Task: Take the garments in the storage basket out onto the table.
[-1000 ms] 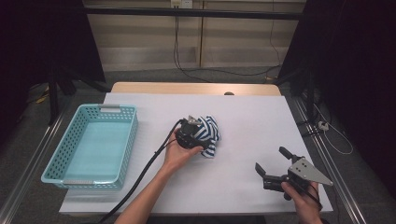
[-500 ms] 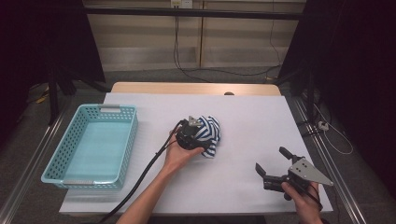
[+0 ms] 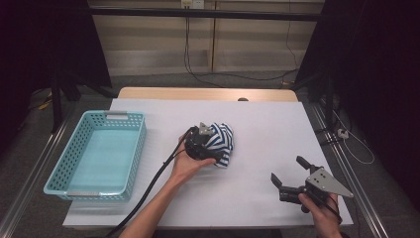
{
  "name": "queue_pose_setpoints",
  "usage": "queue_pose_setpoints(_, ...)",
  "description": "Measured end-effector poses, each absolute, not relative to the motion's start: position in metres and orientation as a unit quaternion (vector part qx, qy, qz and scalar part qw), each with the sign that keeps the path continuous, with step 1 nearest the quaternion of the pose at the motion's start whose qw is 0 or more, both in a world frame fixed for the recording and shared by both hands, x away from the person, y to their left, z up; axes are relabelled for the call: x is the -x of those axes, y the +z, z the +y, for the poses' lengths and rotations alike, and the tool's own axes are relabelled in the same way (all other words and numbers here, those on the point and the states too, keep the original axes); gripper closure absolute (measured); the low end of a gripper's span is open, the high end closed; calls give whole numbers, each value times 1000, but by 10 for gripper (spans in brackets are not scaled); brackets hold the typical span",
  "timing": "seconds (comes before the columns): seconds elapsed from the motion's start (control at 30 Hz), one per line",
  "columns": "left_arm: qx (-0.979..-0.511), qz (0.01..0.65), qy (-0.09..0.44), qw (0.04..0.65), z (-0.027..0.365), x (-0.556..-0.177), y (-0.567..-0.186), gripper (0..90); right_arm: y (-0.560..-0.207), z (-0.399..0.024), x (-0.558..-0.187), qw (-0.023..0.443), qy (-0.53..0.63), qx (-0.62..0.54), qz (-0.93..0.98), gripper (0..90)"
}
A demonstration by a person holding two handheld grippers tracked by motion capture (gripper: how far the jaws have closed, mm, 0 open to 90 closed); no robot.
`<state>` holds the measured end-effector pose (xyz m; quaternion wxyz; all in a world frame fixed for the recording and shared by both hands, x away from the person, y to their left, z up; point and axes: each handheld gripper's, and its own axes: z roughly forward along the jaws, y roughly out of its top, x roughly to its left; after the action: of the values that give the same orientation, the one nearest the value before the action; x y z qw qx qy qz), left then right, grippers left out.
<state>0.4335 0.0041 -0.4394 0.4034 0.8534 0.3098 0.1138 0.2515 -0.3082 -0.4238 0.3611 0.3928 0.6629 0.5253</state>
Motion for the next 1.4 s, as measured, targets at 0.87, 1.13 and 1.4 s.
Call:
queue_pose_setpoints(0.87, -819, 301, 148, 466, 51, -406, -402, 34, -425, -301, -260, 356, 529, -394, 661, 0)
queue_pose_setpoints(1.13, -802, 302, 144, 494, 64, -384, -400, 38, -427, -296, -260, 344, 532, -395, 666, 0)
queue_pose_setpoints(1.4, -801, 299, 170, 491, 79, -368, -402, 38, -430, -280, -272, 328, 533, -387, 677, 0)
